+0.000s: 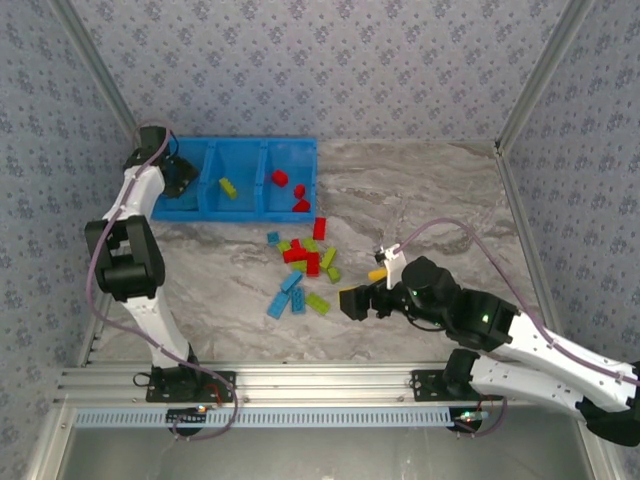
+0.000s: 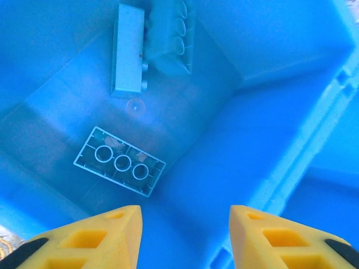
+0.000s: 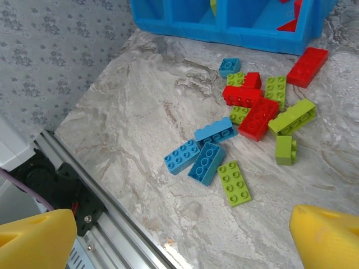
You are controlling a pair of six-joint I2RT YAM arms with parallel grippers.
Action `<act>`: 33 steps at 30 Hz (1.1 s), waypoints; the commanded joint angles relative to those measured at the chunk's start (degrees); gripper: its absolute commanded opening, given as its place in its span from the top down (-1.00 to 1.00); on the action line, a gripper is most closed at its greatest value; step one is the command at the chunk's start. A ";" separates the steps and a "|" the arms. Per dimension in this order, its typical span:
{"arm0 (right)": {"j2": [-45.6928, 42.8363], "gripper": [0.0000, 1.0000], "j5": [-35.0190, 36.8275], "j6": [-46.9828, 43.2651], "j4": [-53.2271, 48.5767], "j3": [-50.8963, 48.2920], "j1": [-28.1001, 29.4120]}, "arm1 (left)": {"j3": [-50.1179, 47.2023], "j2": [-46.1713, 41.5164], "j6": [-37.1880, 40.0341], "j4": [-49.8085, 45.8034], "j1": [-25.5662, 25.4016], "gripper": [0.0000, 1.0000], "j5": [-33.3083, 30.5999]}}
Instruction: Sort the legos into containers by color
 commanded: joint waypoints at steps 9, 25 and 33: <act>15.18 -0.99 7.95 2.96 -2.58 2.83 -5.05 | -17.47 -36.99 11.29 -0.92 -17.02 0.21 -1.91; 53.40 -0.49 5.42 10.35 1.29 20.25 -10.23 | -43.76 -59.66 64.51 -1.46 -40.68 0.01 21.60; 66.86 -0.16 4.74 12.21 -0.69 32.62 -9.27 | -43.50 -59.82 65.05 -2.65 -40.75 0.01 18.91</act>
